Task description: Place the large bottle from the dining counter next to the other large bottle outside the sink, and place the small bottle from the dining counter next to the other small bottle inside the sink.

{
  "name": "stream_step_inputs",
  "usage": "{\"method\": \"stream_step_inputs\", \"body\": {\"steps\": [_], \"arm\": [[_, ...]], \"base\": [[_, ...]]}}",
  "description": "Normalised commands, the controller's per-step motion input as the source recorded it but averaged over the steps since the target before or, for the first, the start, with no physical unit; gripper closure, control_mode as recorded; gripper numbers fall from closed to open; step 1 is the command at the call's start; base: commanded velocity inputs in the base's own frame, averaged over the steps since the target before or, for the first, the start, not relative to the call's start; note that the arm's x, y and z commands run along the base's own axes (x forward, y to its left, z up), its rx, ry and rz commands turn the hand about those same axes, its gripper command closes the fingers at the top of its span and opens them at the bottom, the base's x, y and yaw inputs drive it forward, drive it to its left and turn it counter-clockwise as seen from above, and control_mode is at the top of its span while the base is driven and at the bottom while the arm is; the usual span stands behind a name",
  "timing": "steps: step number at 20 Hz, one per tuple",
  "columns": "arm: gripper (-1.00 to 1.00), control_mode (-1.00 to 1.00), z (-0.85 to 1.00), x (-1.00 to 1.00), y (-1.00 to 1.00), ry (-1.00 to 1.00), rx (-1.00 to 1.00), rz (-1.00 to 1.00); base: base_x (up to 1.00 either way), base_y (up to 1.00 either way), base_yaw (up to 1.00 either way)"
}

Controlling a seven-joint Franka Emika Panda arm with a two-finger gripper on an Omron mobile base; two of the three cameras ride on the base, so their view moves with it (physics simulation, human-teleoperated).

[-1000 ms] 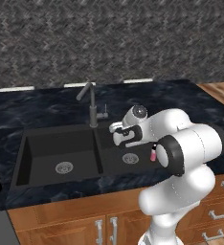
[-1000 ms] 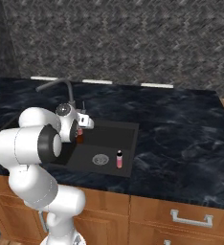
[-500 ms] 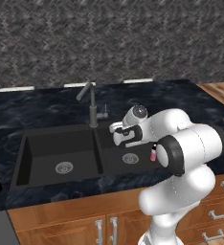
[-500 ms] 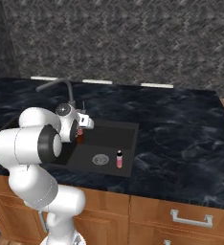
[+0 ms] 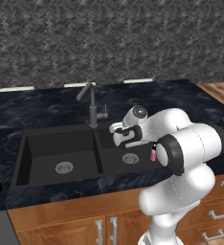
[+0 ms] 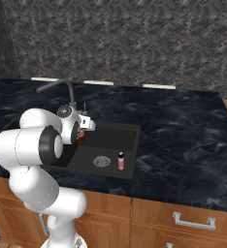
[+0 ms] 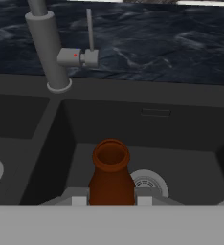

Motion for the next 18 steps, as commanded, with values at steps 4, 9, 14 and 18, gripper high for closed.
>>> {"method": "stream_step_inputs", "body": {"steps": [4,9,14,18], "arm": [[1.0,-1.0,-0.15,0.0,-0.01,-0.03,0.0,0.0],[1.0,-1.0,-0.14,0.0,-0.08,-0.03,0.0,0.0],[1.0,-1.0,-0.12,0.0,-0.15,-0.02,0.0,-0.01],[1.0,-1.0,-0.12,0.0,-0.16,0.0,0.0,-0.02]], "base": [[0.0,0.0,0.0],[0.0,0.0,0.0],[0.0,0.0,0.0],[0.0,0.0,0.0]]}}
